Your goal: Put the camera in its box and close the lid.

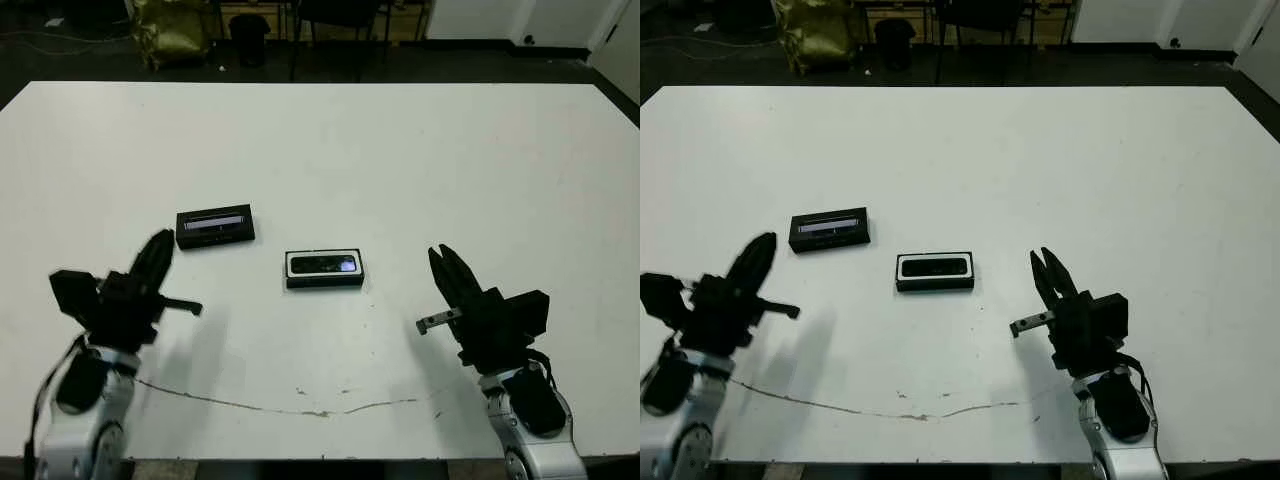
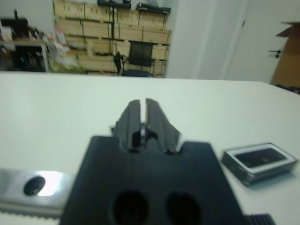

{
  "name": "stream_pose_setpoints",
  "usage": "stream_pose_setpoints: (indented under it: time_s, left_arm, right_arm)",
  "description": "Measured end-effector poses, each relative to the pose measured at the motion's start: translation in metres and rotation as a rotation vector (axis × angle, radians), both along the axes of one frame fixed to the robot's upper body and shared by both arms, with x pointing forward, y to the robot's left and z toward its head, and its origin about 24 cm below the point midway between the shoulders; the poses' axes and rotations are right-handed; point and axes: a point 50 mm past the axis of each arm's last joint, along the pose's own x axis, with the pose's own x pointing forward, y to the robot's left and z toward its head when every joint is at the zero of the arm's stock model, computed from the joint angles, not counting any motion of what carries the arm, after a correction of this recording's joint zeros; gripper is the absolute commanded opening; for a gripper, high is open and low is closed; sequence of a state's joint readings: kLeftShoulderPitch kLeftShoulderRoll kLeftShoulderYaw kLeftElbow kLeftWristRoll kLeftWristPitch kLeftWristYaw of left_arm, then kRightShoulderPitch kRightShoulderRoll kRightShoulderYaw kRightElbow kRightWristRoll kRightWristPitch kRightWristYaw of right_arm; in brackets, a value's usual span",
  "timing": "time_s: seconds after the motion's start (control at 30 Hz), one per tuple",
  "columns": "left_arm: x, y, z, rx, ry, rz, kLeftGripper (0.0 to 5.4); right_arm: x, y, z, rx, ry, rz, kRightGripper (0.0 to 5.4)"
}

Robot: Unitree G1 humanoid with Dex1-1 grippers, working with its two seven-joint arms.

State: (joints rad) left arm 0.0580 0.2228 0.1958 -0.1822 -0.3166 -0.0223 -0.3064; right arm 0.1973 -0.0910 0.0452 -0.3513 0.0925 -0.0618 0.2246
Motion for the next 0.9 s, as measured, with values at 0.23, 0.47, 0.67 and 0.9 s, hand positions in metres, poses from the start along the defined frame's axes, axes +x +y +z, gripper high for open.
stream_pose_setpoints:
  time_s: [0.23, 0.47, 0.67, 0.9]
  left_arm:
    - [0.034, 0.03, 0.038, 0.197, 0.014, -0.164, 0.21]
    - [0.07, 0.045, 0.071, 0.359, 0.081, -0.455, 1.82]
    - [0.095, 0.039, 0.083, 0.501, 0.101, -0.649, 3.28]
    - [0.111, 0.035, 0.082, 0.52, 0.285, -0.921, 4.98]
  right_arm:
    - [-0.001, -0.002, 0.001, 0.009, 0.018, -0.021, 0.0]
    - [-0.002, -0.005, 0.003, 0.001, 0.047, -0.053, 0.0]
    - [-0.002, -0.009, 0.004, -0.012, 0.067, -0.077, 0.0]
    - [0.0, -0.016, 0.0, -0.011, 0.068, -0.073, 0.0]
